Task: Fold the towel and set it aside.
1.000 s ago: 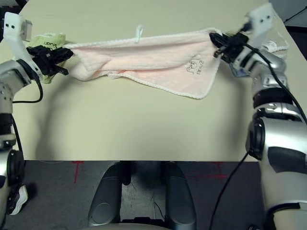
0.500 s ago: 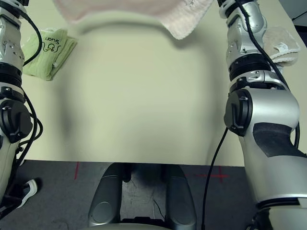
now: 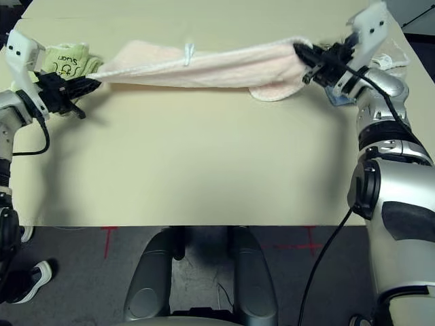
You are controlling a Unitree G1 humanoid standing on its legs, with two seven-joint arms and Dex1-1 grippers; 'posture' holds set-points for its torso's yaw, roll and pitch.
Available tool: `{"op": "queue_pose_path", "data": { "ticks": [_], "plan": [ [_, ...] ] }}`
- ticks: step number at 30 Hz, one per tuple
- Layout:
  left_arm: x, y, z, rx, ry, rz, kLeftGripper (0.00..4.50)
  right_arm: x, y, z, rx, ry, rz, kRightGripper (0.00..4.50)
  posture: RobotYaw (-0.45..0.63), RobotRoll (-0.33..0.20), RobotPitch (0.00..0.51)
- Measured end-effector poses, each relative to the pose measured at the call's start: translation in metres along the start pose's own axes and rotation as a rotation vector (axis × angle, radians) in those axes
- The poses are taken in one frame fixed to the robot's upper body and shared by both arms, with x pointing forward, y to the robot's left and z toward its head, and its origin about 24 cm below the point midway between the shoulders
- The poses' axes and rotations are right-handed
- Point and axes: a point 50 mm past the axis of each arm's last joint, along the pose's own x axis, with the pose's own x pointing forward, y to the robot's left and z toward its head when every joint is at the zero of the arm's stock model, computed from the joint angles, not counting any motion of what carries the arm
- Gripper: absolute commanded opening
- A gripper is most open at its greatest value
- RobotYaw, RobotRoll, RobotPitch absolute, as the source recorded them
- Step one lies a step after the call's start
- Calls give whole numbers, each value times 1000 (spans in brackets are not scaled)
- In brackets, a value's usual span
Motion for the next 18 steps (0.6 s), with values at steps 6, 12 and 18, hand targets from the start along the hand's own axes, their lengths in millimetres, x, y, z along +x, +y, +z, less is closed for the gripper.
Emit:
{"op": "queue_pose_path", "data": {
  "ticks": [6,12,18],
  "plan": [
    [7,8,21,-70,-94,64,31,3,-3,1,113,42,1,0,50,0,299],
    [32,22,84,-80,-417,286,31,41,-16,44,90,-69,-388,0,48,0,304],
    [22,24,132,-1,-748,359,31,43,-27,127,-20,-503,-613,0,50,0,308]
  ]
}}
